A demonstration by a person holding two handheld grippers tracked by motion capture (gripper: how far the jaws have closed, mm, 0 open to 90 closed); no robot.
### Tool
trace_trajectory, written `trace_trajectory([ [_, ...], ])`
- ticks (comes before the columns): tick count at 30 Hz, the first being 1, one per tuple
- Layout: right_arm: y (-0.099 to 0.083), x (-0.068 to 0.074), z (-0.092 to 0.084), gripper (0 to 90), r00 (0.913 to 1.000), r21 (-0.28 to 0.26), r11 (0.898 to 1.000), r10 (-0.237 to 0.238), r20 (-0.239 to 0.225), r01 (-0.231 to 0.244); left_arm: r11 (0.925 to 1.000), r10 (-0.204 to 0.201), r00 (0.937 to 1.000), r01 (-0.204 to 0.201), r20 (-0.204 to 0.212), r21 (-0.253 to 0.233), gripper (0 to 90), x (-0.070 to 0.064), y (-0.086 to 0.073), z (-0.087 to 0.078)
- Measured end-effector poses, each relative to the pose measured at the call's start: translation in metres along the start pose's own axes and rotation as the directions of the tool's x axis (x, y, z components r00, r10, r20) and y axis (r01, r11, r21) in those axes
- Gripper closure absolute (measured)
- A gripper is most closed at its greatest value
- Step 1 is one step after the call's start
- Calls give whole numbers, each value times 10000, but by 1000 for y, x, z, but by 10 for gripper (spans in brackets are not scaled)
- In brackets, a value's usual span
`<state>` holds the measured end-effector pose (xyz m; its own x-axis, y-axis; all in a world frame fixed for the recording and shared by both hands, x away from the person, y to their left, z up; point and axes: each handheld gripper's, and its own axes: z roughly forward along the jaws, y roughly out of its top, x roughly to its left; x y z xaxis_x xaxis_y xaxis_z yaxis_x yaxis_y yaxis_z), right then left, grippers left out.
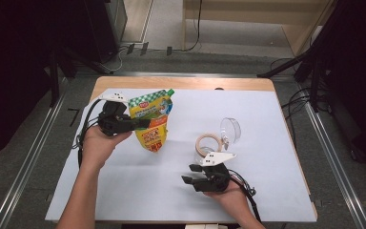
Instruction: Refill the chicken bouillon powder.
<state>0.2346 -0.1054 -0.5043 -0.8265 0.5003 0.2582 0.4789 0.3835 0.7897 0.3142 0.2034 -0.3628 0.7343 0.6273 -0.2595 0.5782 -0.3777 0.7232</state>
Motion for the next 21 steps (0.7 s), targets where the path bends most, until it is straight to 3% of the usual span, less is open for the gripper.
trace_trajectory([
  [6, 0, 1, 3, 548, 10000, 48, 10000, 19, 80, -19, 9989, 216, 9987, -234, 467, 400, 900, -15, 3, -2],
  [12, 2, 1, 5, 561, 9997, 1, 9997, 232, 114, -232, 9956, 738, 9941, -781, 796, 525, 900, -30, 6, -4],
  [17, 6, 4, 7, 674, 9999, -98, 9999, 46, 147, -44, 9932, 976, 9904, -1032, 974, 540, 900, -41, 8, -6],
  [21, 15, 8, 15, 673, 9996, -157, 9999, -9, 298, 13, 9924, 986, 9883, -1064, 1167, 624, 900, -47, 9, -6],
])
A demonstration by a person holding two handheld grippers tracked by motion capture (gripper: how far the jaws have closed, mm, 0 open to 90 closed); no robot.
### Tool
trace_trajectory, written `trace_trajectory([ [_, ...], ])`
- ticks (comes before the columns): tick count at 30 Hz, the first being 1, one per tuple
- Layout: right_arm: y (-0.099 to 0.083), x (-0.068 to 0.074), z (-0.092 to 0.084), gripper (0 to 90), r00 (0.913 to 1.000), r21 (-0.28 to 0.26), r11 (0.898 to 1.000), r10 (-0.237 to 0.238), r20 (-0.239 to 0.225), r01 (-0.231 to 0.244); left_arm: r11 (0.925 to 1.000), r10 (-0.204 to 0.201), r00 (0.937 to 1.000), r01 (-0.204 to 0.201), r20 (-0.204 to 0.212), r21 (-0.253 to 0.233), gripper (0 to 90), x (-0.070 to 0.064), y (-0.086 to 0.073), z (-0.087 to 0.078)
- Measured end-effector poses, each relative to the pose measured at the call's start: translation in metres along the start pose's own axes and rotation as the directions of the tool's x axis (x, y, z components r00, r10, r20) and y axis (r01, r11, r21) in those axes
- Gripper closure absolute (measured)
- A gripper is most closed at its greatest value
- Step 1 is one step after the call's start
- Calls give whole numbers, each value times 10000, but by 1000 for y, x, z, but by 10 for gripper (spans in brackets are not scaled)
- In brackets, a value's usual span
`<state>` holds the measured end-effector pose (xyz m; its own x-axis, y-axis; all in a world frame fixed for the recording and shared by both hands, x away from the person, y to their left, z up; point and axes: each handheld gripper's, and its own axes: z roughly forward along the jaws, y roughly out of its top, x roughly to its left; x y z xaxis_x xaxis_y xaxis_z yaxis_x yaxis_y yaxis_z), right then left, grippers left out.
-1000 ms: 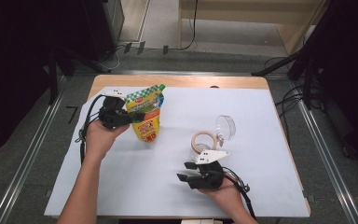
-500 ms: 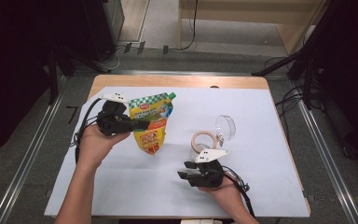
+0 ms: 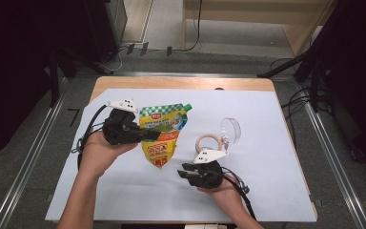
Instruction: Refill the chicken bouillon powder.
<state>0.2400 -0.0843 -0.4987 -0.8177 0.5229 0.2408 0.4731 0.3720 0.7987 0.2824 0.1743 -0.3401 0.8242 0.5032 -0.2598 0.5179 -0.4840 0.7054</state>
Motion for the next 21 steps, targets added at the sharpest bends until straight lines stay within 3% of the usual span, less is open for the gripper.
trace_trajectory([
  [5, 5, -3, 10, 654, 9992, -62, 9999, -102, 394, 105, 9988, 337, 9990, -346, 282, 335, 900, -12, 4, 4],
  [9, 4, -3, 14, 619, 9993, -278, 9996, -62, 373, 72, 9964, 586, 9960, -625, 681, 569, 900, -23, 9, 6],
  [12, 3, -1, 13, 619, 9981, -357, 9989, -295, 533, 314, 9954, 674, 9930, -736, 973, 610, 900, -30, 12, 3],
  [16, 3, 0, 8, 621, 9973, -895, 9950, -384, 629, 439, 9954, 747, 9884, -820, 1325, 503, 900, -38, 14, -2],
  [19, 3, 4, 6, 634, 9954, -1240, 9889, -753, 585, 821, 9968, 632, 9861, -698, 1537, 379, 900, -38, 15, -2],
  [21, 3, 11, 4, 664, 9899, -1456, 9804, -1241, 681, 1329, 9981, 455, 9858, -516, 1617, 338, 900, -35, 15, -1],
])
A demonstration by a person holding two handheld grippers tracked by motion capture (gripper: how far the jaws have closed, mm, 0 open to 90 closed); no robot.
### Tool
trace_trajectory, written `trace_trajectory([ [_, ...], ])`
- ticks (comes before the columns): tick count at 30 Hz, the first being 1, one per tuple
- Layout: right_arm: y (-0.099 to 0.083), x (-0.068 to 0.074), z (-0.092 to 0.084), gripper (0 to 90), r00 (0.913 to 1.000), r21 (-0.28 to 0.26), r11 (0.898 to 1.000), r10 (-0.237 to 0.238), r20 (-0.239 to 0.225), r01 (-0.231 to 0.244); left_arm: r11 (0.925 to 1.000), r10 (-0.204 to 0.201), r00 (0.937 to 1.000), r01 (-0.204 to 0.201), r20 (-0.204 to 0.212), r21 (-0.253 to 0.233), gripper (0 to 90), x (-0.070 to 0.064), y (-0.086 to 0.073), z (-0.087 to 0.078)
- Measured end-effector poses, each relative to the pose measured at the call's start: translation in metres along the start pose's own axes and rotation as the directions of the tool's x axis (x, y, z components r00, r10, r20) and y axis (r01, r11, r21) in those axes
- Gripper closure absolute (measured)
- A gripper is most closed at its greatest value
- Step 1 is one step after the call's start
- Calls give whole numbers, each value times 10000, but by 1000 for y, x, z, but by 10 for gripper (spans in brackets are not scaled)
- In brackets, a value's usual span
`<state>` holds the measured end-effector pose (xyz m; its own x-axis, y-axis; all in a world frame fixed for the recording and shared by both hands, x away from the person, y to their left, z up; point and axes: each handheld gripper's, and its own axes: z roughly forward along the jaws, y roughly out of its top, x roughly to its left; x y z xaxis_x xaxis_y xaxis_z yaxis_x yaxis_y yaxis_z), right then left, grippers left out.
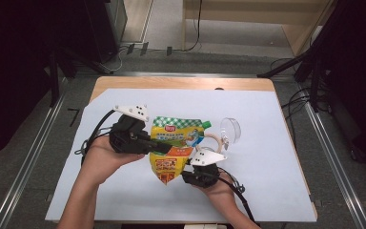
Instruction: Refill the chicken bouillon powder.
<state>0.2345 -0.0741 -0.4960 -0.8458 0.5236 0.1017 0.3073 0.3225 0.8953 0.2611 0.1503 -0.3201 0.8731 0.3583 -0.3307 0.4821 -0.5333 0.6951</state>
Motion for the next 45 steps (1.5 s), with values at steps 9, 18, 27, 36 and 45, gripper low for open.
trace_trajectory([
  [9, 0, 14, 2, 669, 9978, 242, 9991, -343, -574, 357, 9975, -640, 9972, 627, -394, -340, 900, 9, -2, 1],
  [18, -3, 21, 7, 701, 9960, 967, 9951, -123, -880, 208, 9975, -668, 9941, 645, -854, -289, 888, 9, 1, 28],
  [27, -1, 34, 8, 734, 9921, 846, 9947, -489, -1157, 589, 9955, -871, 9879, 817, -1283, -473, 855, 9, 2, 41],
  [36, 8, 49, 2, 692, 9836, 451, 9941, -909, -1558, 990, 9919, -1185, 9707, 1254, -2089, 200, 796, 9, 3, 61],
  [45, 14, 44, -3, 674, 9831, 308, 9992, -203, -1818, 264, 9761, -2070, 9566, 2160, -2052, 222, 660, 11, 8, 74],
])
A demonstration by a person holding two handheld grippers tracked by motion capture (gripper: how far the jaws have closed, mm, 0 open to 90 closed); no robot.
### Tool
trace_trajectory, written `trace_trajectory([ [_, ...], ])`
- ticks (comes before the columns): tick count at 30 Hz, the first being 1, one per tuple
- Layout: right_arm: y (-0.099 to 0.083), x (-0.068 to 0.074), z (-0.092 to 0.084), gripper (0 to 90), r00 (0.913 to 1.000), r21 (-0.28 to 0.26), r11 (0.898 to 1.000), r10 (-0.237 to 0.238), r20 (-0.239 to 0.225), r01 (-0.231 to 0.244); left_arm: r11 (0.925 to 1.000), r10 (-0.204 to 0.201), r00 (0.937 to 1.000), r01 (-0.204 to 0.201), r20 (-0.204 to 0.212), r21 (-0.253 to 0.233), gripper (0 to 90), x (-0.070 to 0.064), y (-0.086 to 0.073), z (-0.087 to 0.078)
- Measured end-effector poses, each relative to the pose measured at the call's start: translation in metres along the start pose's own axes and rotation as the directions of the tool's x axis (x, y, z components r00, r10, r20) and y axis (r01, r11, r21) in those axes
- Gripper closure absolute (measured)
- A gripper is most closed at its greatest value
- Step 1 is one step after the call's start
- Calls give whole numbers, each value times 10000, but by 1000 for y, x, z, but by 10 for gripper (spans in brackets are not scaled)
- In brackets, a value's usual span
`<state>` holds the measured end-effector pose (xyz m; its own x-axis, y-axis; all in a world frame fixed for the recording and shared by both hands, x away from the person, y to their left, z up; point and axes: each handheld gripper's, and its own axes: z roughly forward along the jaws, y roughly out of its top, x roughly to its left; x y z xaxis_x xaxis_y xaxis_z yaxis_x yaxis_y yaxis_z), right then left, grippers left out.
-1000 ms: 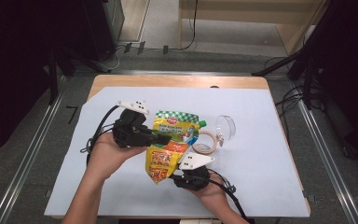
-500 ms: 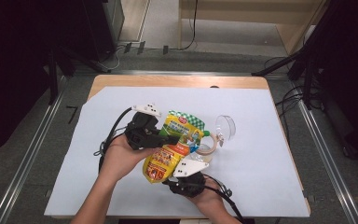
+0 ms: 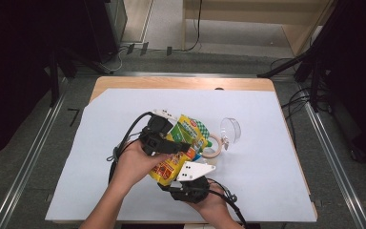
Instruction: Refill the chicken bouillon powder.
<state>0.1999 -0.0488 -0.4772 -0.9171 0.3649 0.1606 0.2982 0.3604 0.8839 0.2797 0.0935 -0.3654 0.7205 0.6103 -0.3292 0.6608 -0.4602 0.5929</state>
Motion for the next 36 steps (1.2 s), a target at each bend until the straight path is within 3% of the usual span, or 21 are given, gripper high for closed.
trace_trajectory([
  [3, 3, -2, -2, 662, 9996, -175, 9997, 149, -237, -153, 9999, -144, 9999, 143, 92, 50, 625, 2, 2, 5],
  [10, 13, -7, -4, 655, 9987, -236, 9993, 277, -426, -288, 9994, -183, 9998, 183, -19, 309, 659, -1, 16, 6],
  [13, 19, -8, -5, 649, 9985, -248, 9992, 299, -448, -311, 9983, -181, 9998, 177, 65, 562, 734, -1, 24, 7],
  [17, 27, -9, -5, 648, 9985, -89, 9999, 113, -533, -118, 9961, 243, 9997, -236, -69, 846, 841, -5, 33, 5],
  [22, 30, -11, -3, 634, 9982, -144, 9998, -134, -576, 125, 9974, -29, 10000, 36, -92, 715, 846, -2, 35, 4],
  [25, 29, -7, -1, 614, 9968, -45, 9971, -763, -230, 762, 9980, -199, 9998, 199, -6, 597, 853, -1, 34, 4],
  [27, 28, -6, 0, 621, 9960, -18, 9961, -881, -129, 881, 9982, -201, 9998, 200, 18, 569, 856, -1, 32, 4],
  [31, 26, -5, 4, 655, 9969, 221, 9968, -773, 117, 770, 9989, -140, 9999, 135, 100, 445, 858, -5, 28, 4],
  [36, 26, -5, 5, 673, 9996, 37, 9996, -267, 84, 266, 9997, -41, 10000, 41, 27, 224, 826, -9, 28, 2],
])
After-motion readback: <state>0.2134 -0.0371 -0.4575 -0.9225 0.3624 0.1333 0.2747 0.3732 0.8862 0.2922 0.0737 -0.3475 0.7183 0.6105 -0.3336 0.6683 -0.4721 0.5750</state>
